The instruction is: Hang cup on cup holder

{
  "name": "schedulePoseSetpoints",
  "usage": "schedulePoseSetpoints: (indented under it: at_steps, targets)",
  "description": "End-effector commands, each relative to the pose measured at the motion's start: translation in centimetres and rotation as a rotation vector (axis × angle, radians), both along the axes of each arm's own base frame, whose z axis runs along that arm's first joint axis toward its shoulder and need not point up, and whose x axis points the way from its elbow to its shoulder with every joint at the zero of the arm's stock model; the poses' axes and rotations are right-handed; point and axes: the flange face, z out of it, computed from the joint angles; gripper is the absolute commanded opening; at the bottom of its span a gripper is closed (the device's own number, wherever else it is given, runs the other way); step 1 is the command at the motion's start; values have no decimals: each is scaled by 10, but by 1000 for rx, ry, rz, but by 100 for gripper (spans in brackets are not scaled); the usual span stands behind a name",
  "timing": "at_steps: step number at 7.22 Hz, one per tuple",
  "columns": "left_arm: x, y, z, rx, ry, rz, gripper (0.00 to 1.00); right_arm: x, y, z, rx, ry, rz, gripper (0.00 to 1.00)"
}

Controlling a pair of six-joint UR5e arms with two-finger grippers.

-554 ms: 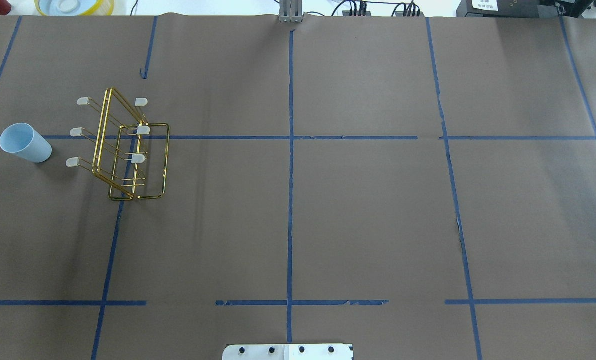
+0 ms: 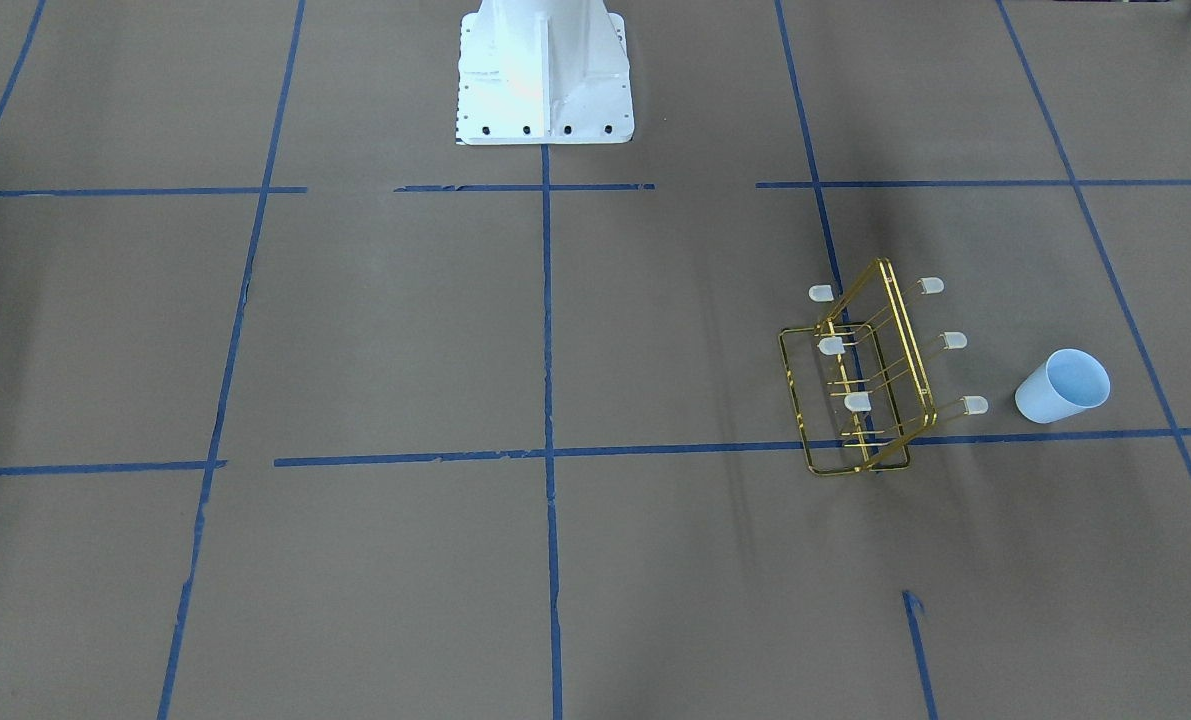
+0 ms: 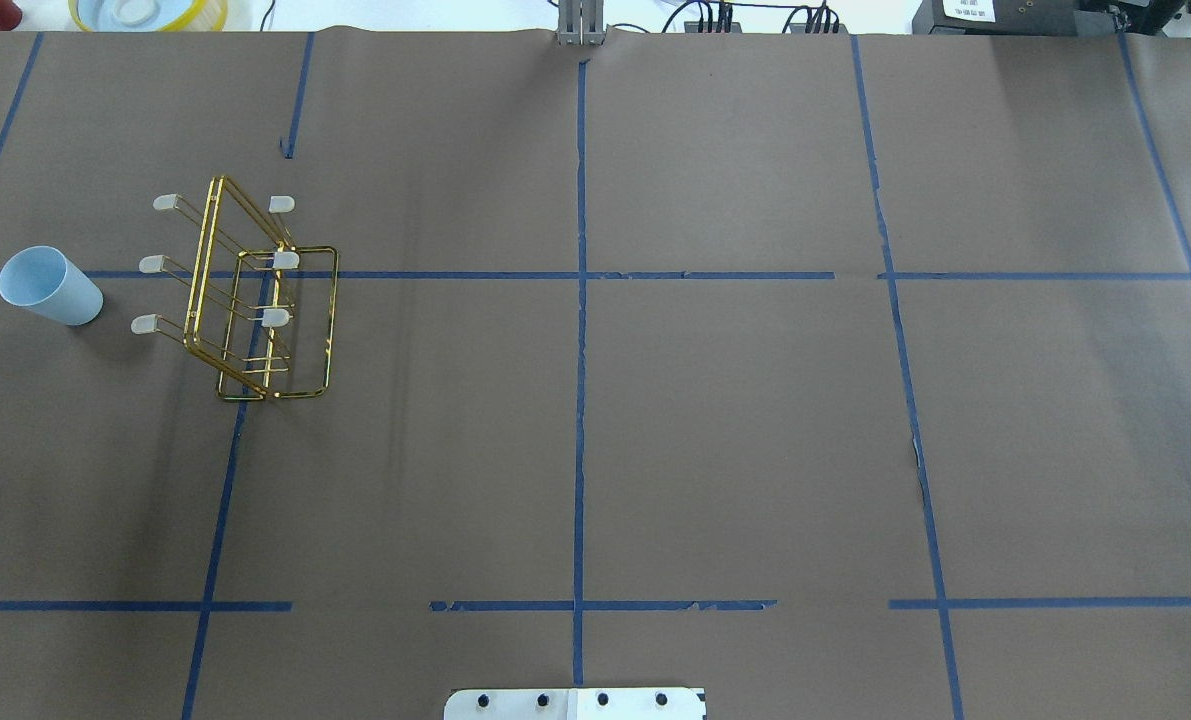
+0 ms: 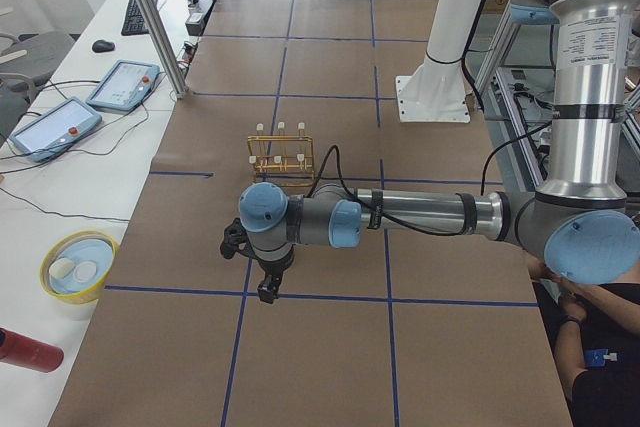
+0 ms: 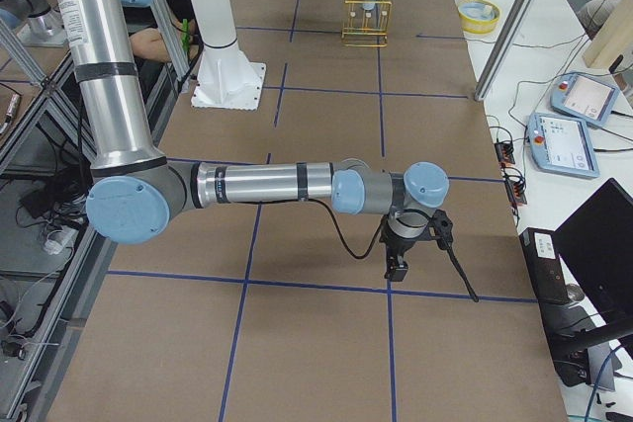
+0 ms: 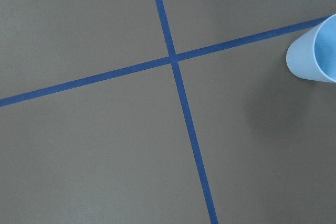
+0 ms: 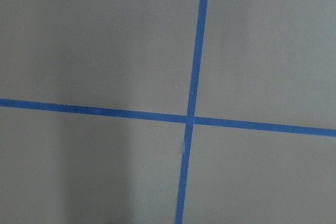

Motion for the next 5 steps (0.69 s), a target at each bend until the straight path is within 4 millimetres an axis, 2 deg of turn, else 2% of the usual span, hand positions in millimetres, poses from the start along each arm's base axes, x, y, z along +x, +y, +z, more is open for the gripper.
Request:
schedulePoseSetpoints:
  at_steps: [1,3,4,5]
  targets:
    - [-1,-7,-24,43,1,-25,100,0,0,0,-1,0,0,100]
    - [0,-9,-46,15,8,-95,100,0,0,0,-1,0,0,100]
    - [0,-8,-70,29,-26,-142,100,0,0,0,-1,0,0,100]
    - [21,-9,-83,46,-45,-166,100,-1,0,0,0,0,-1,100]
